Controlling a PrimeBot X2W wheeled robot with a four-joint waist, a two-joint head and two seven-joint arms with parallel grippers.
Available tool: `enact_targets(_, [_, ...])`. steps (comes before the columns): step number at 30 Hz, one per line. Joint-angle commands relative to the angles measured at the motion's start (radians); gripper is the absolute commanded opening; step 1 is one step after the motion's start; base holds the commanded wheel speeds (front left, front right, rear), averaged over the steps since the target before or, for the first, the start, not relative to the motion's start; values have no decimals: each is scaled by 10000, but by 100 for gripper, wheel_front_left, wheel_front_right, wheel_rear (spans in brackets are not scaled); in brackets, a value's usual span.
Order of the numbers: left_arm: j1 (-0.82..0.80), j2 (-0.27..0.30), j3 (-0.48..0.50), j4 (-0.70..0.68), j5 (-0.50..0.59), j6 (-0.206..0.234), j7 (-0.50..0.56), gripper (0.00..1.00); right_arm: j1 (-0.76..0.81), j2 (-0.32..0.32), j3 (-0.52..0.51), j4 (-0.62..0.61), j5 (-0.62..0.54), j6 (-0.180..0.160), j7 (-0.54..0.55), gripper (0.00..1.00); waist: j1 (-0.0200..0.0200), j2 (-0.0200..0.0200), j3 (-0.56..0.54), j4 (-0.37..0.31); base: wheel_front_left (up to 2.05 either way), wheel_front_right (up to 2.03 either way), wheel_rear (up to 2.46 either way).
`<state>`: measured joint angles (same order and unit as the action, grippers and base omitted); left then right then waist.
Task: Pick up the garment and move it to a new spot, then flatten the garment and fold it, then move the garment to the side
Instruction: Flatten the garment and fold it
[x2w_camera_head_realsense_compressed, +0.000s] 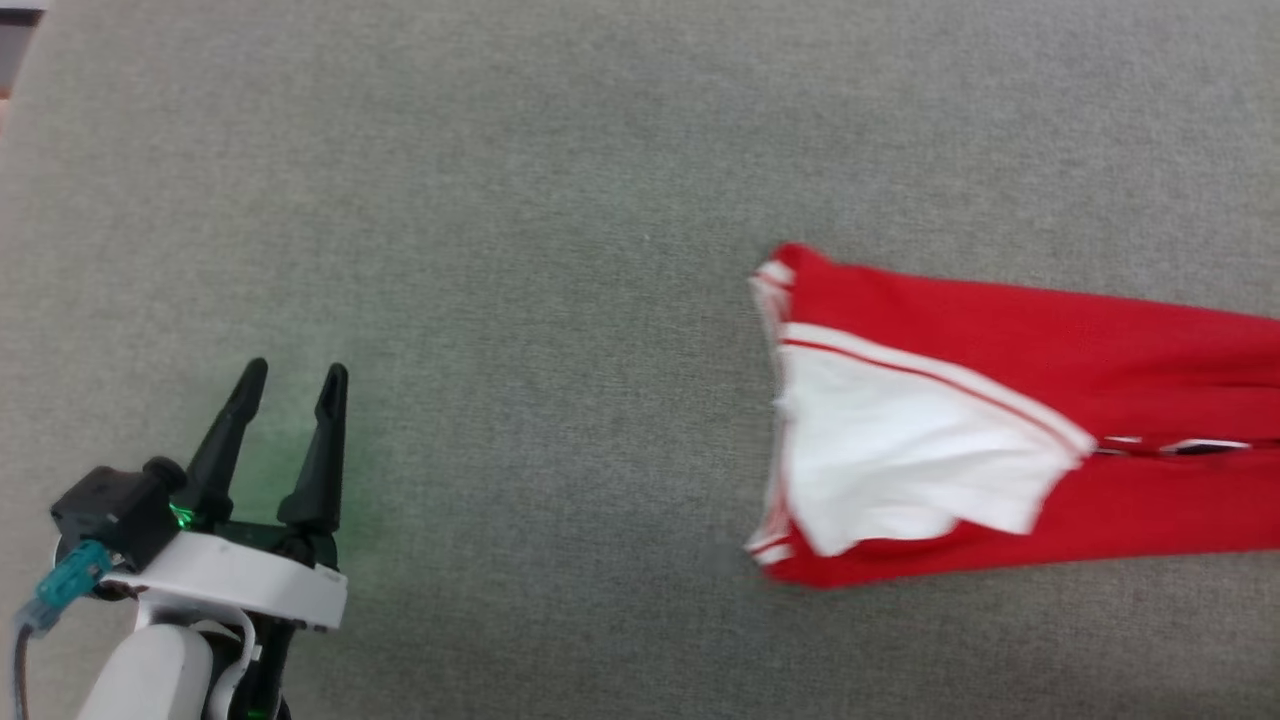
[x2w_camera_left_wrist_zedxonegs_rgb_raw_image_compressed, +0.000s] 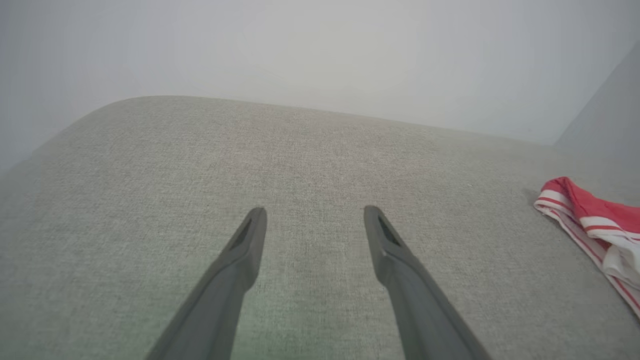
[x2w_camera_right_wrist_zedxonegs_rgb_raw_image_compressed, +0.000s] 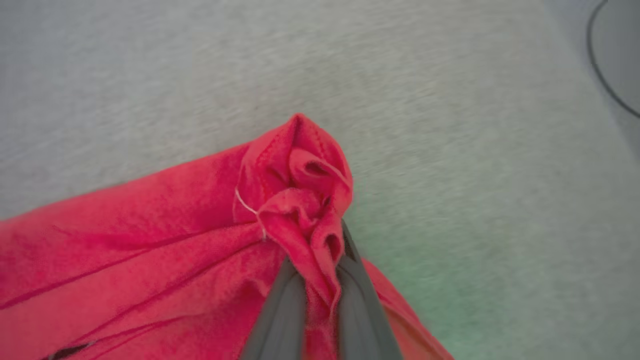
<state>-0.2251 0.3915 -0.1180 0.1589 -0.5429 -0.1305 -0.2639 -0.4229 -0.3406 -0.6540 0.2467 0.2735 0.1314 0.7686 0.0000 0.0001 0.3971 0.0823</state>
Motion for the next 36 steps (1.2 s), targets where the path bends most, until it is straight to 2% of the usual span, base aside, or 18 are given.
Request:
enact_targets(1, [-57, 52, -27, -34, -34, 0, 7, 100, -112, -137, -287, 169, -157, -15, -180, 0, 0, -1, 100, -108, 0, 0, 0])
enact_targets(4, [-79, 112, -125, -42, -60, 0, 7, 100, -262, -397, -707, 501, -394, -15, -671, 0, 0, -1, 116, -191, 0, 0, 0])
enact_targets(7, [-28, 125, -184, -13, -94, 0, 7, 100, -295, -426, -484, 764, -561, -15, -996, 0, 0, -1, 73, -305, 0, 0, 0])
enact_targets(10, [36, 96, -233, 55, -94, 0, 7, 100, -351, -360, 2, 819, -361, -13, -1187, 0, 0, -1, -59, -416, 0, 0, 0])
enact_targets(13, [71, 32, -272, 116, -85, 0, 7, 100, -70, -336, 903, 519, -49, -13, -1295, 0, 0, -1, -231, -505, 0, 0, 0])
enact_targets(19, [152, -106, -355, 296, -56, 0, 7, 100, 565, -302, 2847, -1287, 1161, -13, -868, 0, 0, -1, -481, -595, 0, 0, 0])
enact_targets(24, [160, -262, -362, 318, -90, 0, 7, 100, 1214, 250, 4271, -3544, 1782, -13, 85, 0, 0, -1, -583, -472, 0, 0, 0])
enact_targets(25, [160, -262, -362, 318, -90, 0, 7, 100, 1214, 250, 4271, -3544, 1782, -13, 85, 0, 0, -1, -583, -472, 0, 0, 0])
enact_targets(27, [141, -366, -385, 362, -112, 0, 7, 100, 1350, 704, 5134, -4484, 1964, -12, 520, 0, 0, -1, -608, -349, 0, 0, 0])
enact_targets(28, [141, -366, -385, 362, -112, 0, 7, 100, 1350, 704, 5134, -4484, 1964, -12, 520, 0, 0, -1, -608, -349, 0, 0, 0])
enact_targets(36, [-163, -595, -509, 421, -210, 0, 7, 100, 904, 1383, 7282, -4989, 1855, -12, 521, 0, 0, -1, -453, 124, 0, 0, 0])
